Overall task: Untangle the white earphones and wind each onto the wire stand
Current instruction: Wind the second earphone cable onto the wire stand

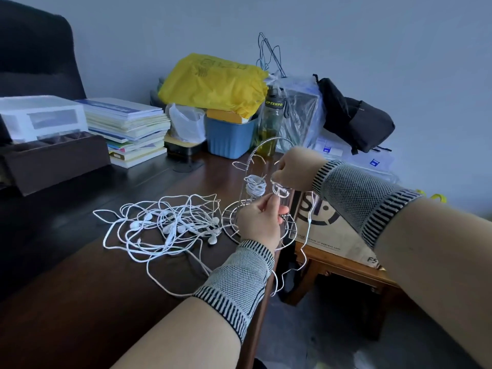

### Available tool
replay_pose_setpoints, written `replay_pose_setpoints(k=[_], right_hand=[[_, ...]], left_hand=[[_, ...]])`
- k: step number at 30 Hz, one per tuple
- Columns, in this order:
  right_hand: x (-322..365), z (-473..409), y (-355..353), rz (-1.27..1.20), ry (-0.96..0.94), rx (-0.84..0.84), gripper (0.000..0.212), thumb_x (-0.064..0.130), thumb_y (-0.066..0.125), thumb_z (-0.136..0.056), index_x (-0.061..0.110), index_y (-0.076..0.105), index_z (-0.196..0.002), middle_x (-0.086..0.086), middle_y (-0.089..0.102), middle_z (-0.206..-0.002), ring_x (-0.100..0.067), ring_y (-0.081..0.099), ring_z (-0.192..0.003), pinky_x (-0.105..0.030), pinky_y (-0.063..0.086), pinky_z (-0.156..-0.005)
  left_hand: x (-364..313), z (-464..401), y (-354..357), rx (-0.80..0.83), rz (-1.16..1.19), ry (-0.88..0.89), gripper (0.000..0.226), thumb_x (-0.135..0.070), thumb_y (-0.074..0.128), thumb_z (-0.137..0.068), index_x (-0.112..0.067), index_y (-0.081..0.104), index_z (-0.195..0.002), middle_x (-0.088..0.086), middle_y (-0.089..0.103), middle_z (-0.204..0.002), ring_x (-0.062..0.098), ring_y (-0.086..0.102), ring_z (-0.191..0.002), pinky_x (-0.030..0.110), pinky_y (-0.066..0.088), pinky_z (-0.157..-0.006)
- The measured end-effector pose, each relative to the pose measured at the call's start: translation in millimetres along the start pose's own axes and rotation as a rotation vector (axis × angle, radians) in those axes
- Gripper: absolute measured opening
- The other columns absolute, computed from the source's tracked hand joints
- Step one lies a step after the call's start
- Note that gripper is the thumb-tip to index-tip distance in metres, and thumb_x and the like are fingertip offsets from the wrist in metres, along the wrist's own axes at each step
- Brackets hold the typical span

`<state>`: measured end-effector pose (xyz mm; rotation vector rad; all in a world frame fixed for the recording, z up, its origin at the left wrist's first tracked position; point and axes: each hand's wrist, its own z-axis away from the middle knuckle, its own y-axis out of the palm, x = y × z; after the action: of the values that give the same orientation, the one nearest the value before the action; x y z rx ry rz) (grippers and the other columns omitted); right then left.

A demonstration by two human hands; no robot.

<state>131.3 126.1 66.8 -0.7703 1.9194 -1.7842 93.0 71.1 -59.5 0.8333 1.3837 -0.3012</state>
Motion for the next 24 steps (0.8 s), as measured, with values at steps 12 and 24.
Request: replay_pose_setpoints(k=[12, 24], right_hand=[[5, 20, 8, 0.119, -0.177, -0.052, 0.029, 0.025, 0.047, -0.094, 0.019, 0.075, -0.099, 0.001, 0.071, -0.097, -0.017, 0.063, -0.085, -0.032, 0.056, -0.078], [-27, 46, 40, -0.125, -0.227, -0.244, 0.034, 0.023, 0.052, -0.092, 0.024, 0.061, -0.125, -0.001, 0.056, -0.115, -0.019, 0.061, -0.096, -0.037, 0.051, -0.086]], left_hand=[[1, -1, 1, 0.047, 0.029, -0.018, 0.022, -0.012, 0.059, -0.096, -0.006, 0.069, -0.115, 0.000, 0.068, -0.065, 0.000, 0.042, -0.035, 0.013, 0.031, -0.035], [-4, 2, 2, 0.140, 0.199, -0.111, 0.019, -0.007, 0.055, -0.098, -0.018, 0.066, -0.087, -0.009, 0.061, -0.050, -0.001, 0.050, -0.040, 0.018, 0.040, -0.048]])
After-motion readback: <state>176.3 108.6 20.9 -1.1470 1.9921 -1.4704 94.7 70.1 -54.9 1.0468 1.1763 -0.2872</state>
